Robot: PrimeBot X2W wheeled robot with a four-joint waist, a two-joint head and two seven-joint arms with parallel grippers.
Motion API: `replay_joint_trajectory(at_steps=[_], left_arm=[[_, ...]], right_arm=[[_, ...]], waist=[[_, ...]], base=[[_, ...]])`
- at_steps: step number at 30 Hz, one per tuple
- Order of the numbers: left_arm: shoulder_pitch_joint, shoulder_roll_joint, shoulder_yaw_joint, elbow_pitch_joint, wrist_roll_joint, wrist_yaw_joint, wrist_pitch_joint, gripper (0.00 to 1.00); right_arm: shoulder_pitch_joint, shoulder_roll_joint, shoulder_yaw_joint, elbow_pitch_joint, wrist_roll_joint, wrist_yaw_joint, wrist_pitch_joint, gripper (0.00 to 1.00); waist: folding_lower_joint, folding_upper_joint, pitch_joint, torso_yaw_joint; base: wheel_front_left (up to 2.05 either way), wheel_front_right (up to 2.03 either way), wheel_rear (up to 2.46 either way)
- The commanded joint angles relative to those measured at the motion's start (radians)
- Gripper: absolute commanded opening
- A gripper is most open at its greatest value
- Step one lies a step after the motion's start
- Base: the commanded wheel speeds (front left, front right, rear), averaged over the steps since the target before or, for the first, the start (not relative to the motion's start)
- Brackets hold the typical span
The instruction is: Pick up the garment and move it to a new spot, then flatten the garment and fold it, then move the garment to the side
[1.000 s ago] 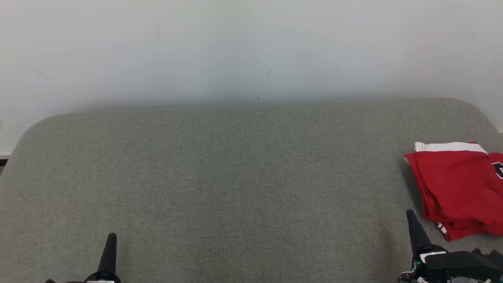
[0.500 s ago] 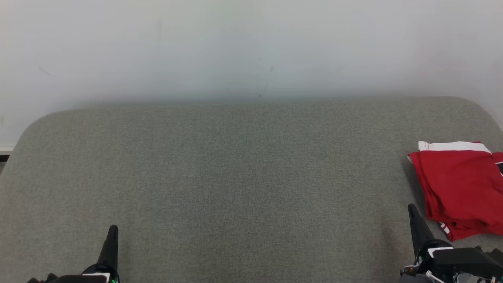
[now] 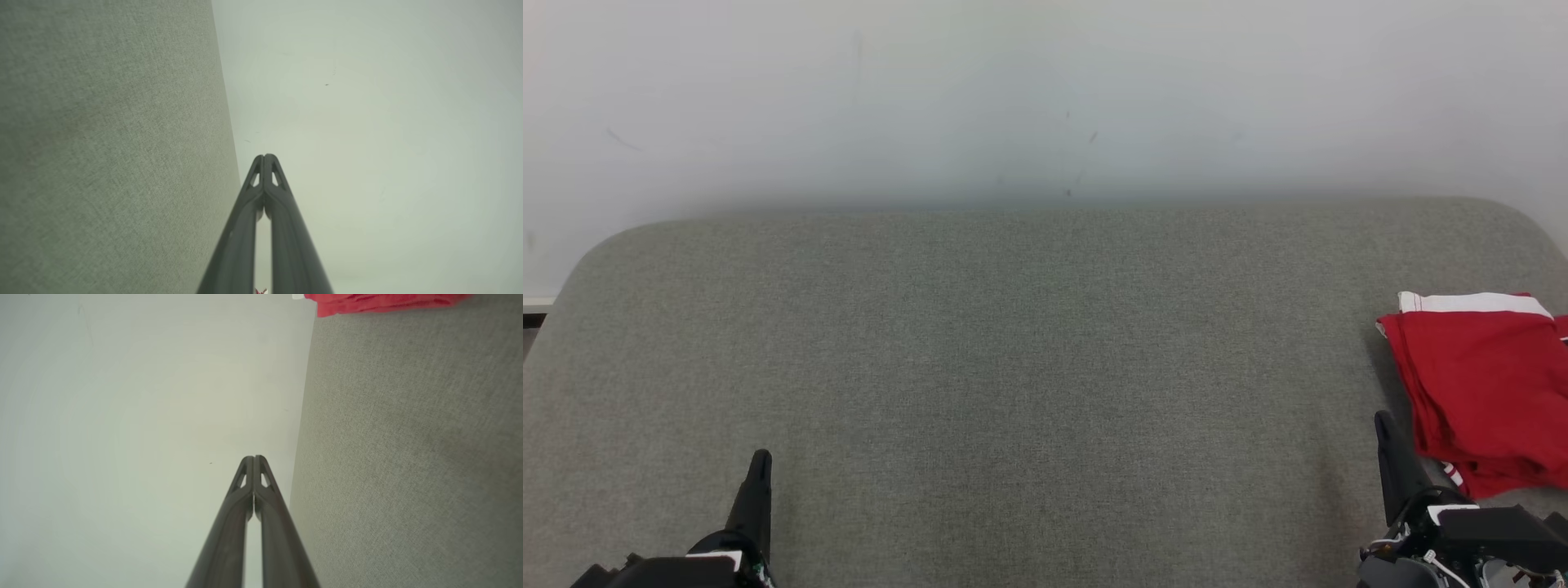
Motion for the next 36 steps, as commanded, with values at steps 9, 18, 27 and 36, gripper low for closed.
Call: replay_joint_trajectory(at_steps=[9, 18, 27, 36], left_arm=[[-0.017, -0.002, 0.004, 0.001, -0.029, 0.0, 0.008, 0.0], [-0.016, -0.002, 0.003, 0.001, -0.03, 0.0, 0.008, 0.0], [-0.016, -0.002, 0.003, 0.001, -0.03, 0.0, 0.008, 0.0], [-0.016, -0.002, 0.003, 0.001, -0.03, 0.0, 0.008, 0.0]], right_arm=[[-0.009, 0.0, -0.005, -0.006, 0.029, 0.001, 0.009, 0.0], [-0.009, 0.0, -0.005, -0.006, 0.029, 0.001, 0.009, 0.0], [-0.009, 0.0, -0.005, -0.006, 0.029, 0.001, 0.009, 0.0], [-0.009, 0.0, -0.005, -0.006, 0.029, 0.001, 0.009, 0.0]], waist=[[0.0001, -0.0001, 0.002, 0.002], [0.0001, -0.0001, 0.002, 0.002], [0.0001, -0.0001, 0.002, 0.002], [0.0001, -0.0001, 0.002, 0.002]], base=[[0.0, 0.0, 0.0], [0.0, 0.0, 0.0], [0.0, 0.0, 0.0], [0.0, 0.0, 0.0]])
